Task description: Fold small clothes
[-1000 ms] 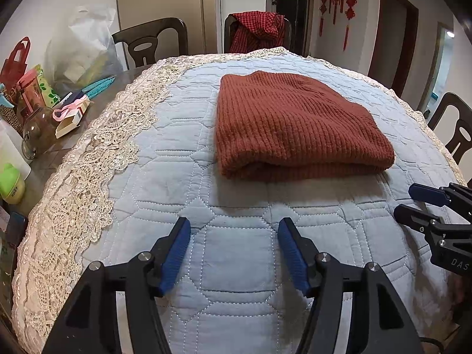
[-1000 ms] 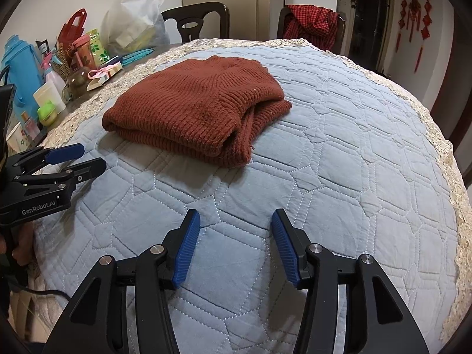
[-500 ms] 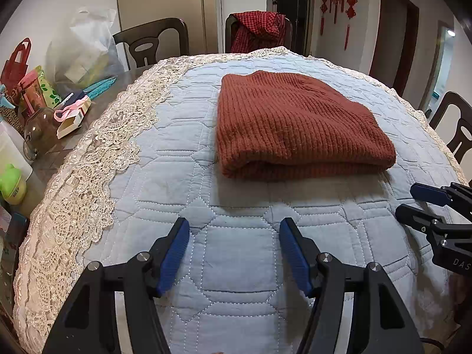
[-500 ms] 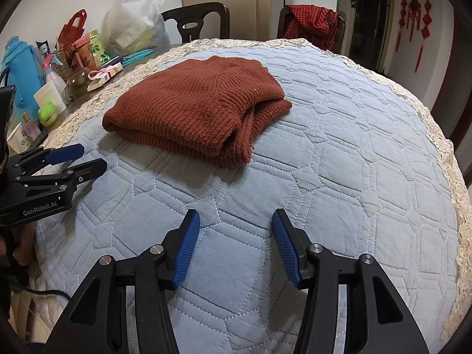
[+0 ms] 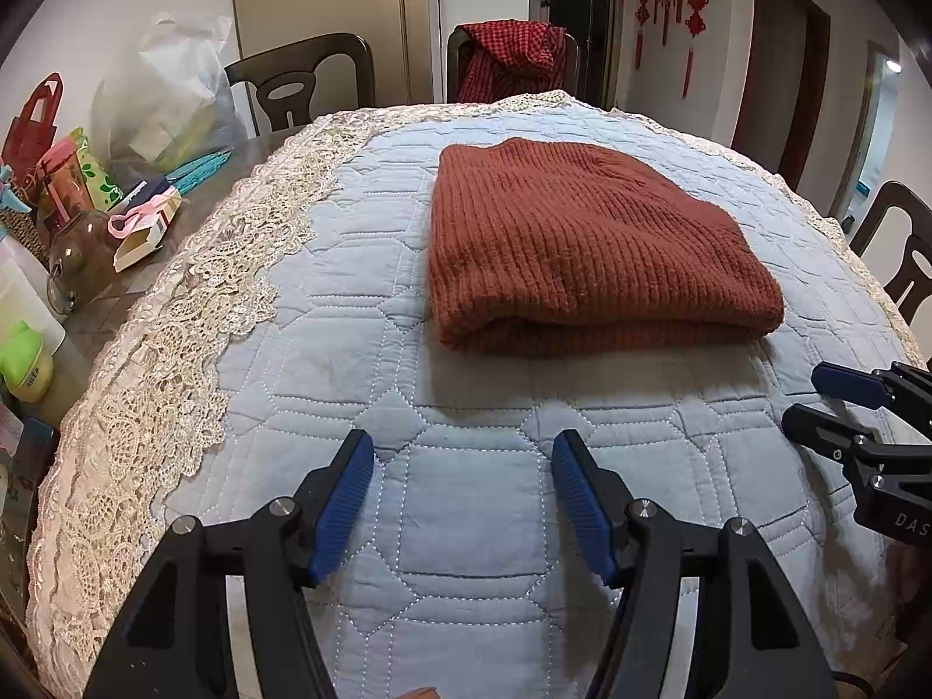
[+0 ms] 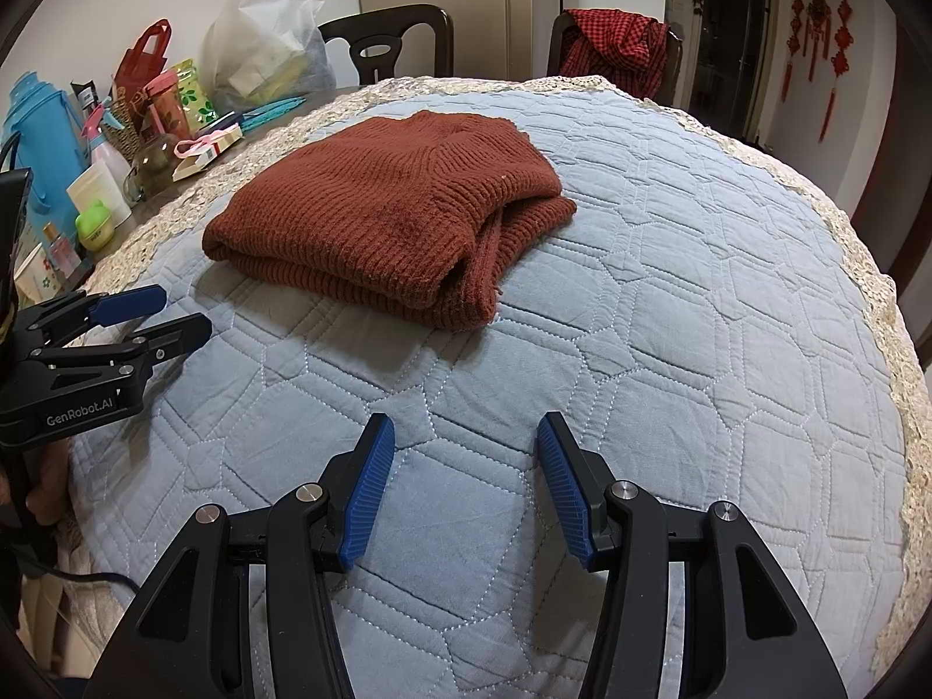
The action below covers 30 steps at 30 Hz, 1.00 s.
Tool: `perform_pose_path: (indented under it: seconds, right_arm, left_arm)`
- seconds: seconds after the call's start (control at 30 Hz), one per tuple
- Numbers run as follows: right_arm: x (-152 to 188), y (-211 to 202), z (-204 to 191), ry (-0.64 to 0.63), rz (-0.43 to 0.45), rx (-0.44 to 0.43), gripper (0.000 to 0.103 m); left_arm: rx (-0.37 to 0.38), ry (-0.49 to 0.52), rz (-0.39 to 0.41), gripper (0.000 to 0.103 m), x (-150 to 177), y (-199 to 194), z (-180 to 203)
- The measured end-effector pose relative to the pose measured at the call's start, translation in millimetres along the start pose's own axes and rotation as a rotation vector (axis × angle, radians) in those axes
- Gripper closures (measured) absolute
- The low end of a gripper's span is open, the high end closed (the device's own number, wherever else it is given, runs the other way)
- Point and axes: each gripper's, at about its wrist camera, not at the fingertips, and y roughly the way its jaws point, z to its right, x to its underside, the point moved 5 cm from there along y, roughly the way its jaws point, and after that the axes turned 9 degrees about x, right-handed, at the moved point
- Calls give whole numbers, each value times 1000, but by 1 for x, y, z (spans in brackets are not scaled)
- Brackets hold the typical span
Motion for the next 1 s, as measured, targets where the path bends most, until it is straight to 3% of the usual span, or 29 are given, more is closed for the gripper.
perform_pose_path:
  seconds: [1.0]
  right_arm:
    - [0,0,0,3,0,-2,51]
  left_arm:
    - [-9,-1,-3,35,1,0,0]
